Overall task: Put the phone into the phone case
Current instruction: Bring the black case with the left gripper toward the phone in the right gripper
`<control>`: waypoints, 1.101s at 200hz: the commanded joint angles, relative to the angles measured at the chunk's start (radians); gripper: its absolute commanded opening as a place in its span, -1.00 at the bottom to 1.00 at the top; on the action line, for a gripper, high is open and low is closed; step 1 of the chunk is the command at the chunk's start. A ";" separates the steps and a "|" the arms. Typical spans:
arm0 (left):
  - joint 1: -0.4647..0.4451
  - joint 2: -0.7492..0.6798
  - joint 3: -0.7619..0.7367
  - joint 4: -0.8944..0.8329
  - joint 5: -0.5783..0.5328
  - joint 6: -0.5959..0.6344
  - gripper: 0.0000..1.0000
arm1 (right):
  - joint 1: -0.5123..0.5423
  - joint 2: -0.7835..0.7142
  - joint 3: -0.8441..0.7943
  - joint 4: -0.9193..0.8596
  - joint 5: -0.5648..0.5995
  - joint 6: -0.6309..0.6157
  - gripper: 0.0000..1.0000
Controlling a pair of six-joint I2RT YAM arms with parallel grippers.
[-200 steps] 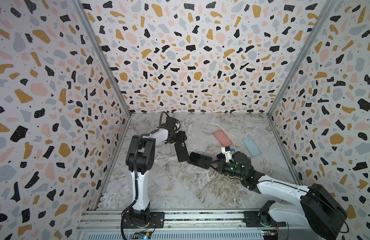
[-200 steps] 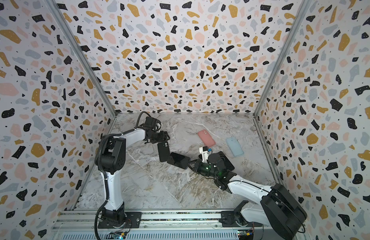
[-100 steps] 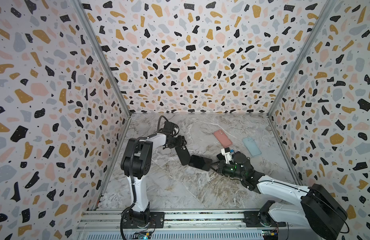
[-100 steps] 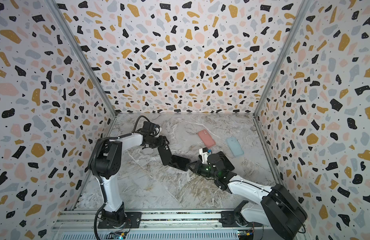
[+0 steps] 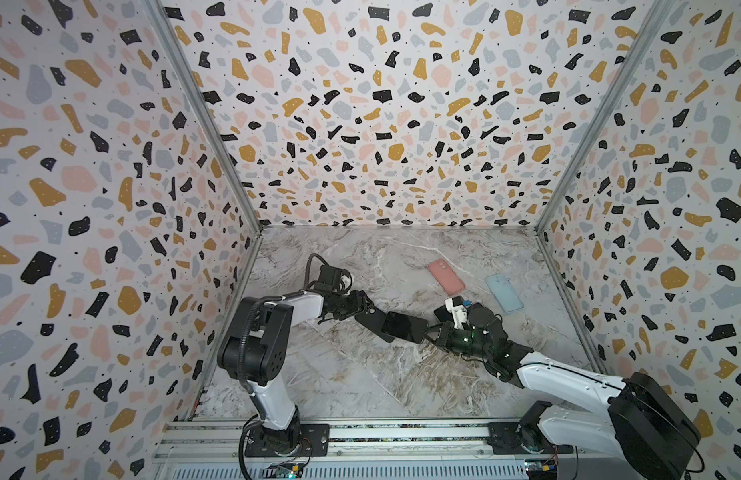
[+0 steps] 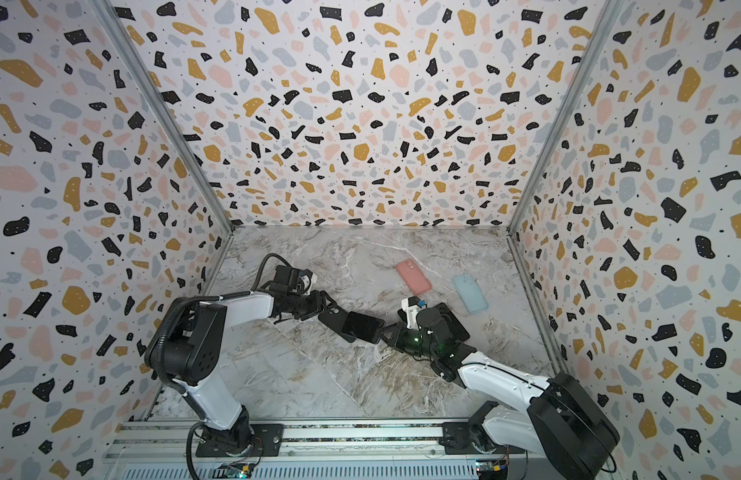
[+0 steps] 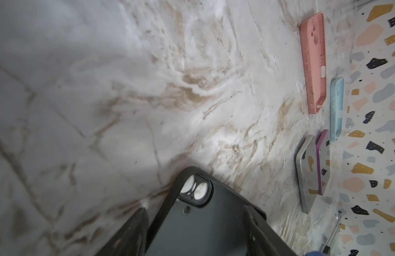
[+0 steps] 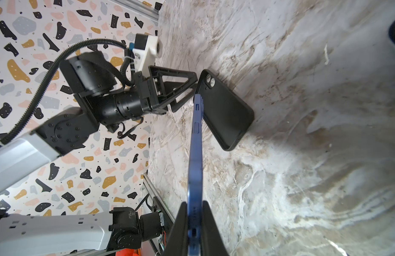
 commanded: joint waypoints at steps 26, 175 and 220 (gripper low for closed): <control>-0.032 -0.054 -0.121 0.123 0.050 -0.109 0.37 | -0.005 0.045 0.027 0.133 -0.044 0.058 -1.00; -0.022 -0.057 -0.107 0.071 0.021 -0.045 0.43 | -0.034 0.259 0.111 0.211 -0.151 0.104 -1.00; -0.022 -0.055 -0.091 0.045 0.007 -0.034 0.43 | -0.080 0.318 0.127 0.184 -0.198 0.112 -1.00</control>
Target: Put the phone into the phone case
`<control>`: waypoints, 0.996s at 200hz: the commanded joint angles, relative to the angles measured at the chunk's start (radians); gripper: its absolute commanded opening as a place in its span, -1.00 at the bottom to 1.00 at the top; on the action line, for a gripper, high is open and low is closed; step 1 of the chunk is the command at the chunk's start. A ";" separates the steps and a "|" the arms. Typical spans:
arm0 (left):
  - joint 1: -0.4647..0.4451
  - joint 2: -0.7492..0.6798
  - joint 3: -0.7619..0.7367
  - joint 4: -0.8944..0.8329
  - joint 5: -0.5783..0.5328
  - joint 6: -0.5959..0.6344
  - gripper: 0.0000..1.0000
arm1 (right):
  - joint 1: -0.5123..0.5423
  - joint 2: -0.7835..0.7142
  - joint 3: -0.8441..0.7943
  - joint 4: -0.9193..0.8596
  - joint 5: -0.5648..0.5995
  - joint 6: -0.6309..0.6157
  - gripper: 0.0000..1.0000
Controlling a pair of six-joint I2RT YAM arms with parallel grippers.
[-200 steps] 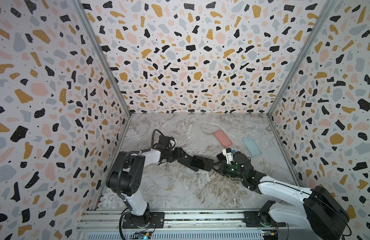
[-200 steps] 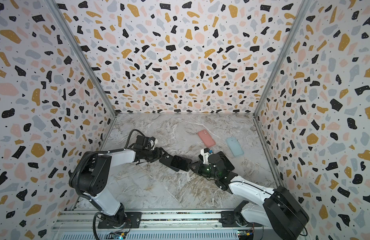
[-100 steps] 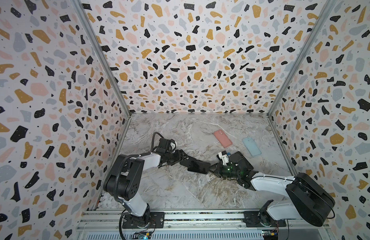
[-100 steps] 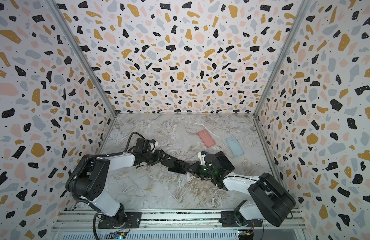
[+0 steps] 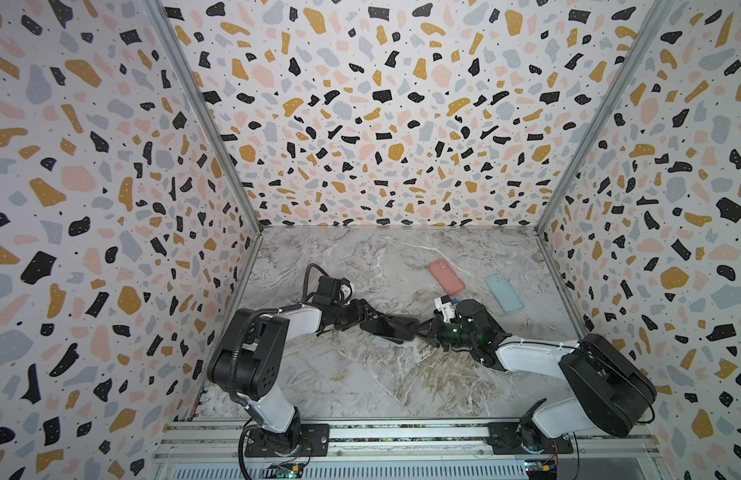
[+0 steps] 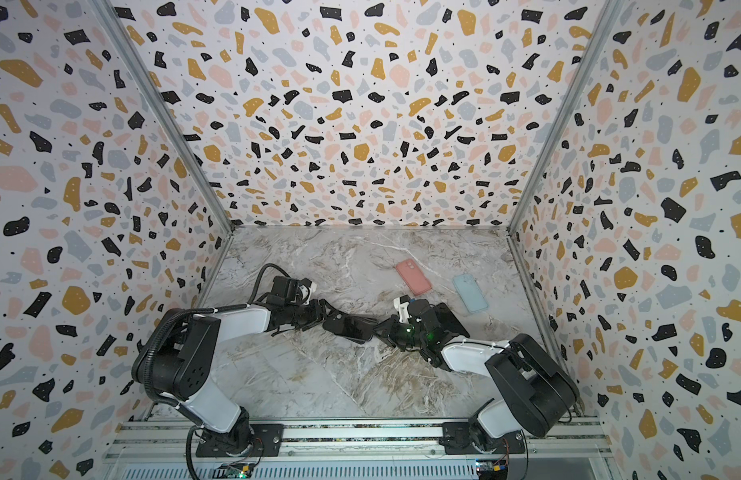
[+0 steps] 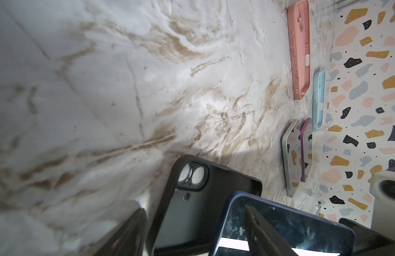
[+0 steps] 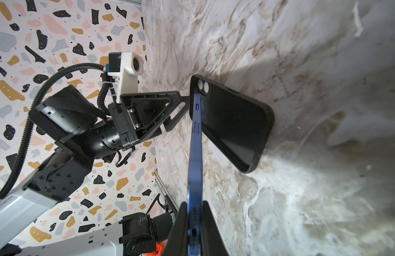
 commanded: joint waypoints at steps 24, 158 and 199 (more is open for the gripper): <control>0.003 0.022 0.017 -0.030 -0.022 0.027 0.43 | -0.052 0.049 0.040 0.032 -0.085 0.017 -1.00; 0.002 0.018 -0.005 0.000 -0.027 0.011 0.42 | -0.029 0.154 0.136 -0.198 -0.016 -0.042 -1.00; 0.002 0.014 -0.016 0.008 -0.024 0.006 0.42 | -0.013 0.189 0.148 -0.198 -0.006 -0.017 -1.00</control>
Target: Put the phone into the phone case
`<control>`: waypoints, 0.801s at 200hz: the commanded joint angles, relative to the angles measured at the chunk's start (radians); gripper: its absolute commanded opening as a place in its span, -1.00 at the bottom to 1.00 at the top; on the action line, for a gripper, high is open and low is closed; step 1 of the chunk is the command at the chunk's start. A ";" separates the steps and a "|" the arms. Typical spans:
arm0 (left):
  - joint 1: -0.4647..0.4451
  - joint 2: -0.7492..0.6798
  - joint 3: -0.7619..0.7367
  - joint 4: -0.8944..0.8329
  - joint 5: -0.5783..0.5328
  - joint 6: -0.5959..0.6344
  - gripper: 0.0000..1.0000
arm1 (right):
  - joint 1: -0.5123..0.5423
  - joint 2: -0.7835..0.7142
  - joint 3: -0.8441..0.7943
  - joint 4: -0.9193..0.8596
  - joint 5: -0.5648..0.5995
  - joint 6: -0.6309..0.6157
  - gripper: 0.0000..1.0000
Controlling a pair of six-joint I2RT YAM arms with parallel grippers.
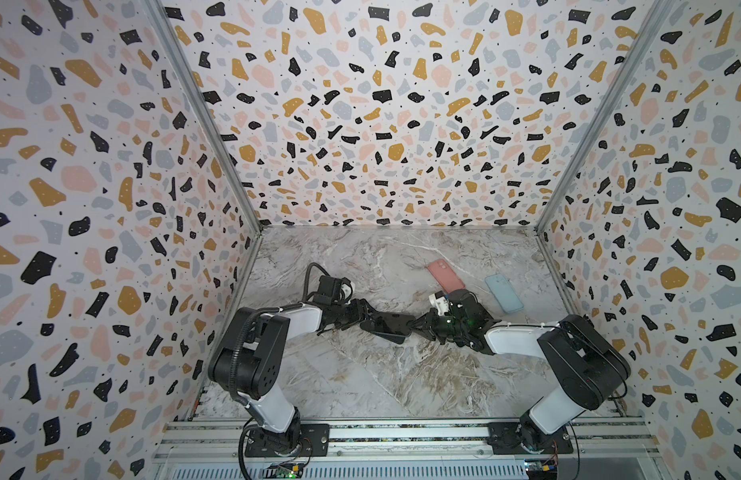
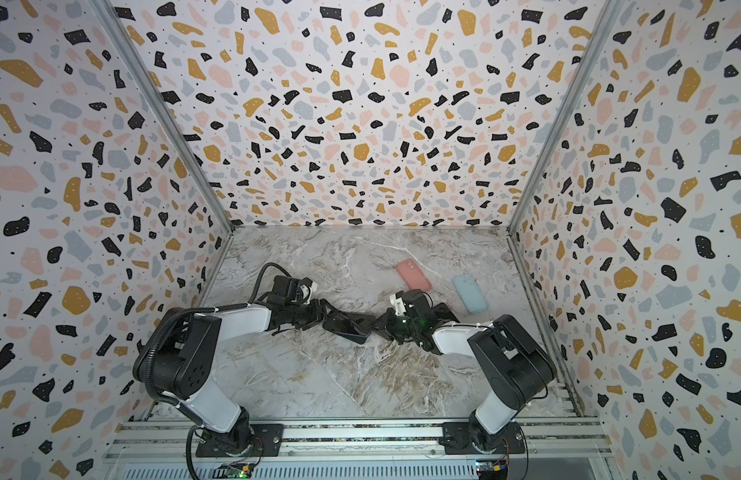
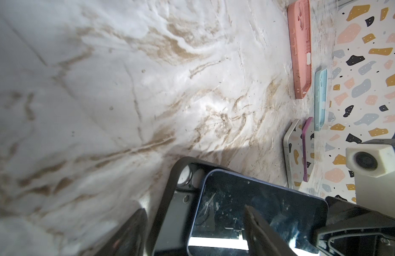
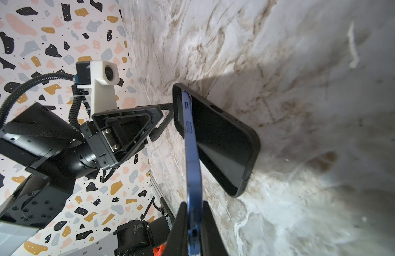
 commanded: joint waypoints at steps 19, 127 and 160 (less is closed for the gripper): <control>0.000 0.007 -0.024 0.015 -0.017 -0.012 0.42 | 0.024 0.051 0.021 -0.092 0.050 0.031 -1.00; -0.003 -0.014 -0.047 0.034 -0.021 -0.014 0.42 | 0.052 0.078 0.041 -0.142 0.115 0.059 -1.00; -0.002 -0.017 -0.050 0.035 -0.021 -0.016 0.41 | 0.061 0.089 0.047 -0.139 0.123 0.063 -1.00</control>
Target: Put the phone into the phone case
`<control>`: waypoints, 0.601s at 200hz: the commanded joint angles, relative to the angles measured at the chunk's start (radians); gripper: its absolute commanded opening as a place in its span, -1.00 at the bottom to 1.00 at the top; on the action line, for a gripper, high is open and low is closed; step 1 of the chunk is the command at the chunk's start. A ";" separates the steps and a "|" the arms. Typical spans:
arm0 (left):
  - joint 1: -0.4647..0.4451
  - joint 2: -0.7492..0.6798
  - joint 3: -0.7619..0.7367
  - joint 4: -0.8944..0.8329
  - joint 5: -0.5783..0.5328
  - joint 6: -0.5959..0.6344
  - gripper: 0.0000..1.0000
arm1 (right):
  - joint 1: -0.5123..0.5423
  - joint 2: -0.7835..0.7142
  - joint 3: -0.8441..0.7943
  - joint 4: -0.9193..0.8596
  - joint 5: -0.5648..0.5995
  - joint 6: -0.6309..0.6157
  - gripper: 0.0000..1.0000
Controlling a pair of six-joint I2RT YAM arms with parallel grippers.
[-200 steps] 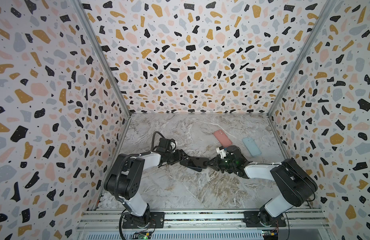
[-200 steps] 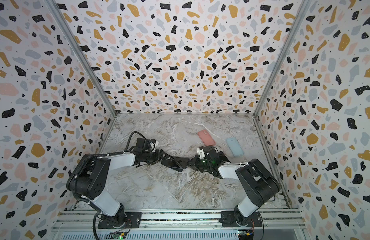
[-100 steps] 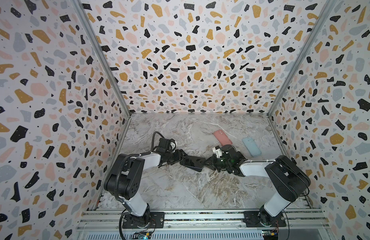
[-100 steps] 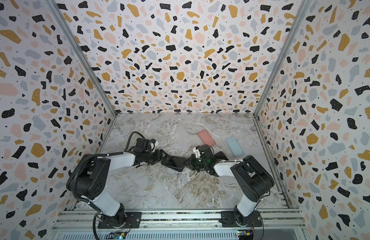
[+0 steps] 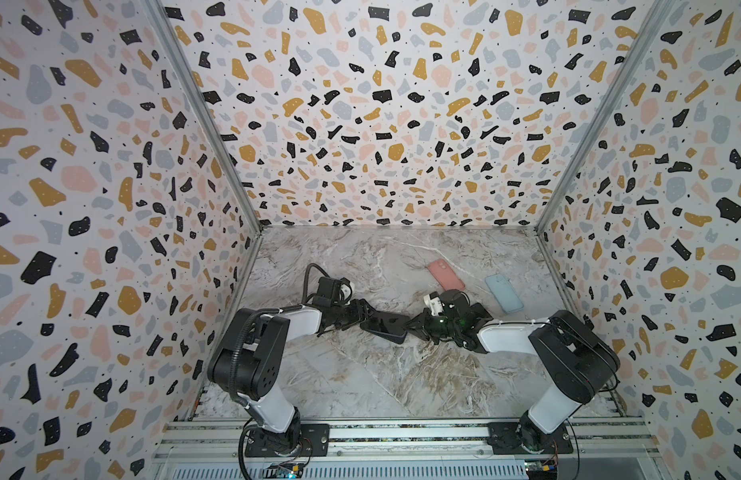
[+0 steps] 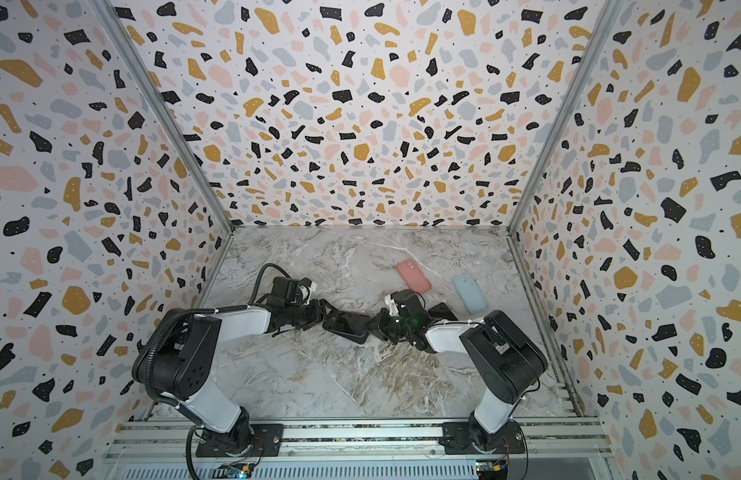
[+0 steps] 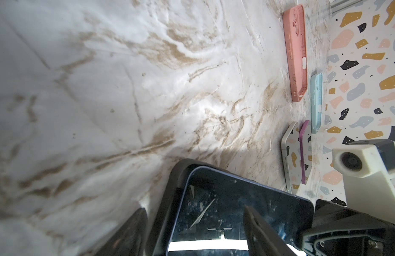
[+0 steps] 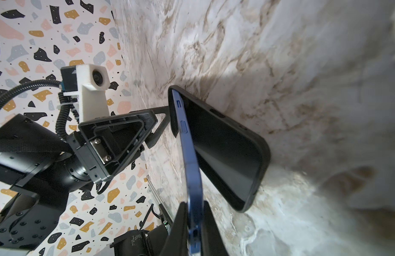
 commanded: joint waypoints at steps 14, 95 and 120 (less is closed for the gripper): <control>-0.002 -0.010 -0.026 -0.013 -0.020 -0.001 0.42 | 0.013 0.042 0.001 -0.134 0.064 0.018 -1.00; -0.002 -0.006 -0.024 -0.010 -0.021 0.001 0.42 | 0.020 0.065 0.006 -0.128 0.065 0.016 -1.00; -0.002 -0.008 -0.023 -0.008 -0.019 0.001 0.41 | 0.021 0.071 0.008 -0.127 0.062 0.012 -1.00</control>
